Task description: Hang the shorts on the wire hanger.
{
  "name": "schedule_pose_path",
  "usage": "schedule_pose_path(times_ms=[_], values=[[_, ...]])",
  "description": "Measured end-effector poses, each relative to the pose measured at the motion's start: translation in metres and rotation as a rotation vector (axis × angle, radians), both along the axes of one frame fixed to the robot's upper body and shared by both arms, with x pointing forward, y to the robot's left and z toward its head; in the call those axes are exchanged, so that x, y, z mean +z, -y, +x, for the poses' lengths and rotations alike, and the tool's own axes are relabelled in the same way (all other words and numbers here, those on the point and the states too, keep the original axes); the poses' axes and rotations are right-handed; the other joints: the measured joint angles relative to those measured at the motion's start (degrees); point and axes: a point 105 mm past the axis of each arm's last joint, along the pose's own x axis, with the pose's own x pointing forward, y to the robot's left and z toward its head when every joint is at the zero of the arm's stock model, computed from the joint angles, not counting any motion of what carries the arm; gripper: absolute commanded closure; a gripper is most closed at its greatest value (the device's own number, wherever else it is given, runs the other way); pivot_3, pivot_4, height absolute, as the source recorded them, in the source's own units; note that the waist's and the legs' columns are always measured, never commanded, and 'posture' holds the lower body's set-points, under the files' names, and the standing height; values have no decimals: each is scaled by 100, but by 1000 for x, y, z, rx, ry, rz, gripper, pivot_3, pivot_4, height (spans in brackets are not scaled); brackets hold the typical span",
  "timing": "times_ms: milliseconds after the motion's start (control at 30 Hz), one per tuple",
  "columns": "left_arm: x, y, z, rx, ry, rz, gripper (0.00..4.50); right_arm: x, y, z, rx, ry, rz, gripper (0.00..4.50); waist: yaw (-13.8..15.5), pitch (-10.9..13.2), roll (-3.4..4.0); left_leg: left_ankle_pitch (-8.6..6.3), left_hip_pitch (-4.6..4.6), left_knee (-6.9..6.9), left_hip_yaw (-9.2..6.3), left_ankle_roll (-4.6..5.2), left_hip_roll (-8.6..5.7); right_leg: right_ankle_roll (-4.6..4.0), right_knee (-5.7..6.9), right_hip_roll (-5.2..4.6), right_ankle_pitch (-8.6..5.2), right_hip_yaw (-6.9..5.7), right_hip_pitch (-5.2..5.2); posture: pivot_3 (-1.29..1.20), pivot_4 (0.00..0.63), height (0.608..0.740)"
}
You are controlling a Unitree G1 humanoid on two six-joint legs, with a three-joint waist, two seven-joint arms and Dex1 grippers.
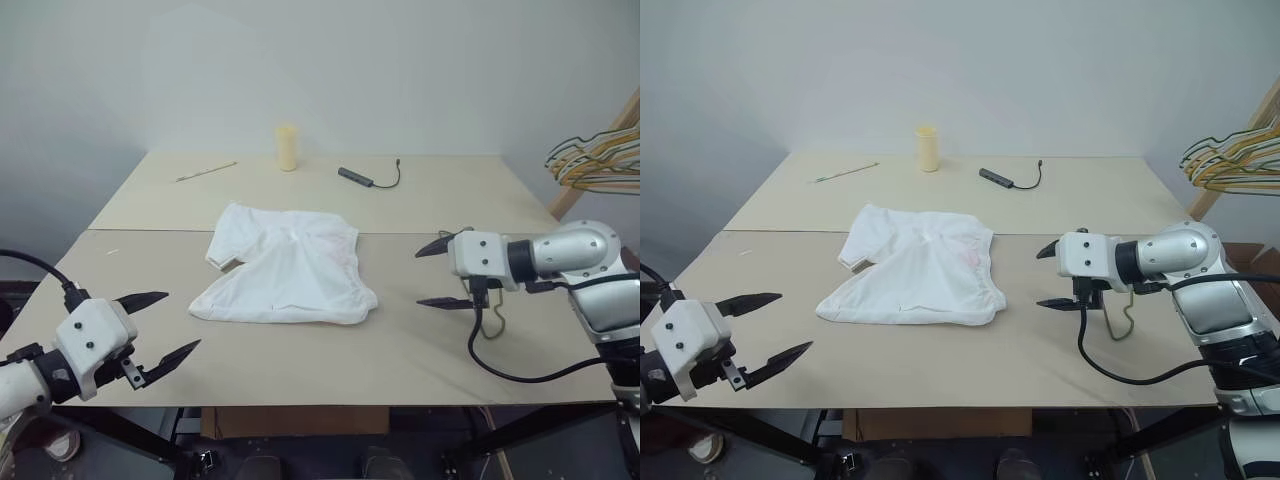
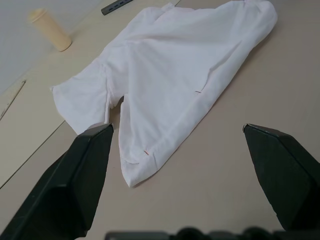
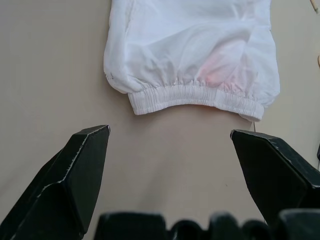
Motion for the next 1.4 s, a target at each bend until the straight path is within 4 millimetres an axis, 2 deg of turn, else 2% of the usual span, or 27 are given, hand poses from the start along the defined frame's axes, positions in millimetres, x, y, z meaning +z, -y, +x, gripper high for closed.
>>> schedule_pose_path(times_ms=[267, 567, 800, 900, 1033, 1167, 1233, 1333, 1400], values=[[1, -1, 3, 30, -1, -38, 0, -1, -2, 0, 5, 0, 6, 14, 9, 0, 0, 0, 0, 0, 0, 0, 0, -1, 0, 0, 1, 0, 0, 136, 0, 740], [-1, 0, 1, 7, -5, 1, 0, -1, -3, 1, 0, 8, 3, 14, 4, 0, 0, 0, 0, 0, 0, 0, 0, -1, 0, 0, 1, 0, 0, 108, 0, 740], [-11, 7, 2, -28, -32, 19, 0, -11, -15, 5, -6, -21, -44, 14, -67, 0, 1, 0, -1, 0, 1, 0, 0, -5, 0, 0, 2, 0, -1, 72, 0, 740], [-20, 7, 3, -37, -66, 48, 0, -13, -30, 4, 31, 21, -29, 14, -86, 1, 1, 0, 0, -1, 1, 0, 2, -4, 3, 3, 1, 0, -3, 53, 0, 740], [-28, 4, 7, -45, -92, 91, 0, -30, -54, 5, 102, 97, -82, 14, -122, 1, 2, 0, 2, 0, 2, 0, 2, -4, 5, 3, 0, 0, -2, 45, 0, 740], [-28, 5, 13, -70, -94, 113, 0, -63, -70, 14, 171, 201, -197, 14, -159, 1, 1, 0, -2, 0, 3, -1, 1, -11, 5, 1, 5, -1, -4, 42, 0, 740], [-27, 6, 15, -77, -86, 116, 0, -77, -73, 19, 193, 233, -239, 14, -185, 1, 1, 0, -3, 0, 3, -1, 0, -36, 5, 0, 20, -1, -4, 49, 0, 740], [-29, 7, 15, -84, -95, 117, 0, -84, -73, 29, 206, 278, -274, 14, -223, 3, 3, 0, -5, -1, 3, -1, 0, -36, 7, 1, 21, -1, -5, 52, 0, 740], [-30, 7, 14, -86, -99, 120, 0, -88, -74, 35, 213, 304, -294, 385, -250, 2, 3, 0, -2, -2, 3, 0, 3, -37, 10, 3, 21, -1, -5, 60, 0, 740]])
